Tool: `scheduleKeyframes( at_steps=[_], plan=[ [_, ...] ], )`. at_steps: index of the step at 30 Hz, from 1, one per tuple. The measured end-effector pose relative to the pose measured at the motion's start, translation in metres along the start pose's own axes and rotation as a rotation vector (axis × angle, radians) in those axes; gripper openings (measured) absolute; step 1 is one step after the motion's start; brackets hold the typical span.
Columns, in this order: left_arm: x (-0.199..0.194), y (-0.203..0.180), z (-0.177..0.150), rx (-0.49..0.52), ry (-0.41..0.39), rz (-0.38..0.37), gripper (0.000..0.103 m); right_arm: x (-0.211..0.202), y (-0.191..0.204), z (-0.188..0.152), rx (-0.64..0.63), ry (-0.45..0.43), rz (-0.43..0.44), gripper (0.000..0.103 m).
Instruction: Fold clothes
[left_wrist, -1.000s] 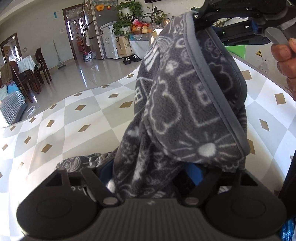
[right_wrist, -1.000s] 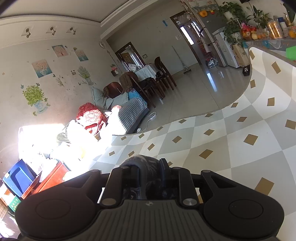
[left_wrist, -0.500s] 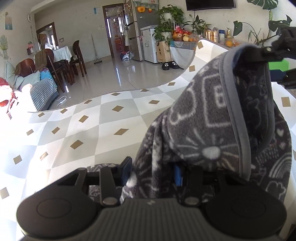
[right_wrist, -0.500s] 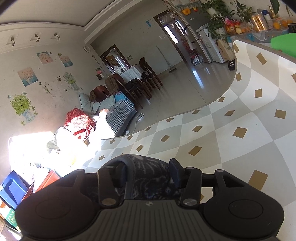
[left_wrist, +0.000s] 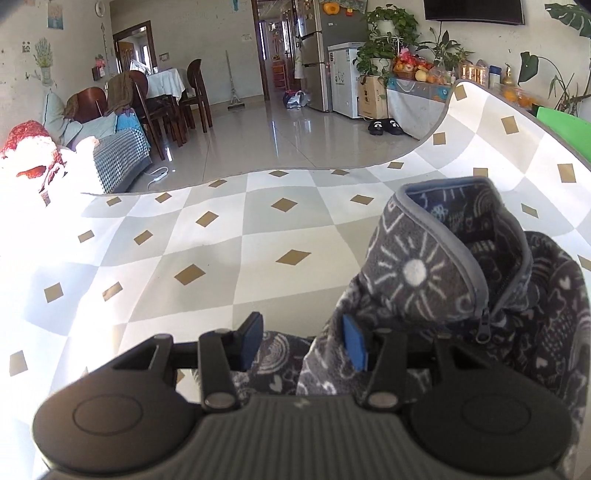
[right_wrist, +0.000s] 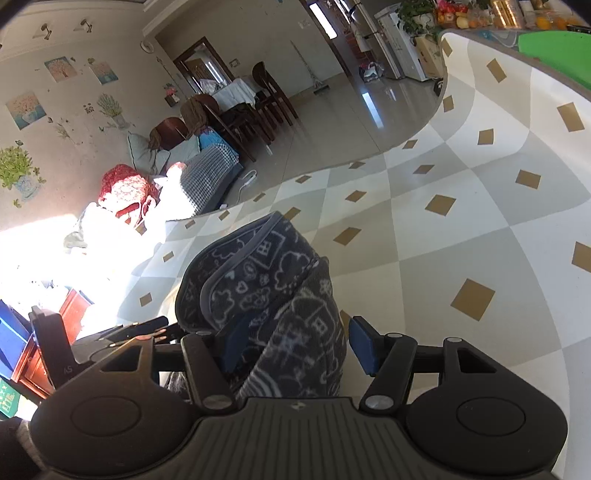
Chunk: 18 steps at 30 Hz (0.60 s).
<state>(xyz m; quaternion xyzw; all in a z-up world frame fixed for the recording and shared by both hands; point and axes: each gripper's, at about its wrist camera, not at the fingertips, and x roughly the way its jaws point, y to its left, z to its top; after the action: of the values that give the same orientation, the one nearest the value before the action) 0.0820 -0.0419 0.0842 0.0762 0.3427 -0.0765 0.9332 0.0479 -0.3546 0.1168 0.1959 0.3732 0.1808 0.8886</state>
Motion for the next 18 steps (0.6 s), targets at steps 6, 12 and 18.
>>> scheduleKeyframes(
  at_steps=[6,12,18],
  plan=[
    [-0.004,0.006,-0.001,-0.029,-0.004,-0.011,0.058,0.026,0.008,-0.011,0.006,0.074,0.024,0.06],
    [-0.01,0.029,-0.004,-0.115,0.01,-0.063,0.079,0.049,0.017,-0.018,0.013,0.119,0.012,0.06],
    [-0.018,0.042,-0.012,-0.139,0.014,-0.162,0.082,0.069,0.023,-0.03,0.004,0.187,-0.031,0.061]
  ],
)
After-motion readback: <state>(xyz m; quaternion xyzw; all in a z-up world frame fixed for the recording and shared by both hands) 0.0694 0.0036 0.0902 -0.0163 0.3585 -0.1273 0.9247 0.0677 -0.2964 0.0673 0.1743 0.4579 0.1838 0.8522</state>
